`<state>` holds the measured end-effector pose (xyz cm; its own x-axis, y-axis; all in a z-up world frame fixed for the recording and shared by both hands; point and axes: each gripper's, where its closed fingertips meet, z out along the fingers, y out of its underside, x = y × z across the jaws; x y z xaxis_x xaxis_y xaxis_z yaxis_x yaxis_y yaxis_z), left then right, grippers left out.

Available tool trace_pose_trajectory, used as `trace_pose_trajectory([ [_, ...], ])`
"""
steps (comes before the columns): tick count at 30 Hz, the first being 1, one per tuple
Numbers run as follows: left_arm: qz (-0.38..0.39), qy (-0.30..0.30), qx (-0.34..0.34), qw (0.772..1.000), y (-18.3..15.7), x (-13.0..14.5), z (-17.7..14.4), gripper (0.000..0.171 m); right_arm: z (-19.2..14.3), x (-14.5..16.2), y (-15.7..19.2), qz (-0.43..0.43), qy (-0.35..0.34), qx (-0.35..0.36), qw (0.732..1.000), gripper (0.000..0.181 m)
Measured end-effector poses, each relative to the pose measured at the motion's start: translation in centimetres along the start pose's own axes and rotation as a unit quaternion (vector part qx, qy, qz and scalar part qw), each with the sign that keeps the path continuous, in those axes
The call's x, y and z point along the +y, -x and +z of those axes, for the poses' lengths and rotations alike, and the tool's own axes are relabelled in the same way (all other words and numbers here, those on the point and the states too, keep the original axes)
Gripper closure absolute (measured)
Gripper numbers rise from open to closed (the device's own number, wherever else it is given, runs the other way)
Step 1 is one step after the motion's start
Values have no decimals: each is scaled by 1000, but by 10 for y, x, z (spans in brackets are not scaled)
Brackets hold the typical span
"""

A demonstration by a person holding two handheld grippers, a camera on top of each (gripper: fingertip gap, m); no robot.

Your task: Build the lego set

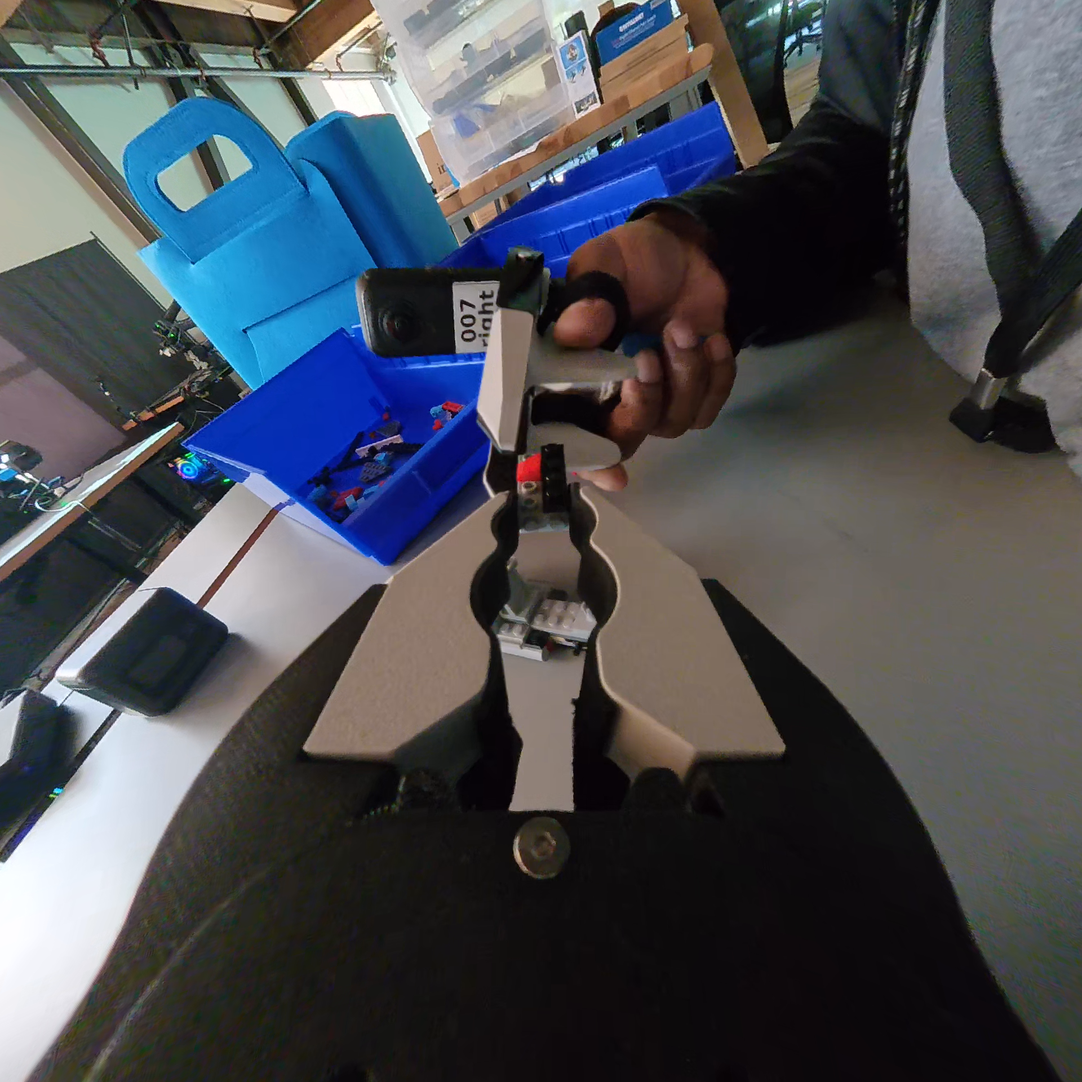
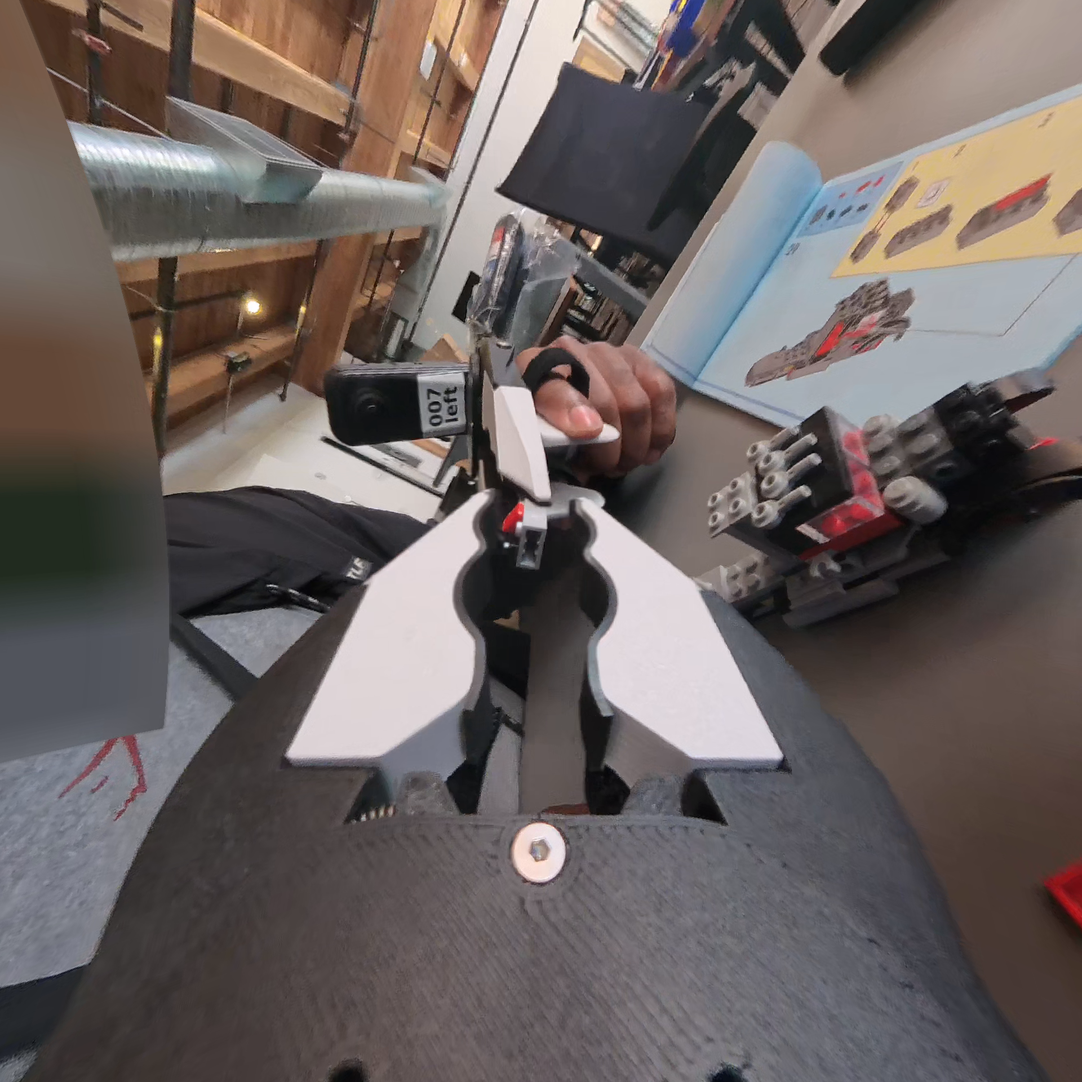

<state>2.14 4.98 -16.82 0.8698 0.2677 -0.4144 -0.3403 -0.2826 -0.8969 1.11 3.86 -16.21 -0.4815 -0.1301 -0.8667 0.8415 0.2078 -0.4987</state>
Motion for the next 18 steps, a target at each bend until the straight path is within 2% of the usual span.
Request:
trace_pose_trajectory([
  [4, -4, 5, -2, 1000, 2, 2, 0, 155, -7, -8, -1, -20, -8, 18, 1000, 156],
  [8, 0, 8, -3, 1000, 1, 3, 0, 155, -5, -3, 1, -12, 3, 14, 1000, 156],
  [15, 10, 10, 1, 1000, -2, 3, 1, 155, 0, 6, 0, 1, 18, 7, 1000, 171],
  [18, 10, 10, 5, 1000, -3, 3, 1, 155, 0, 7, 0, 2, 23, 3, 1000, 171],
])
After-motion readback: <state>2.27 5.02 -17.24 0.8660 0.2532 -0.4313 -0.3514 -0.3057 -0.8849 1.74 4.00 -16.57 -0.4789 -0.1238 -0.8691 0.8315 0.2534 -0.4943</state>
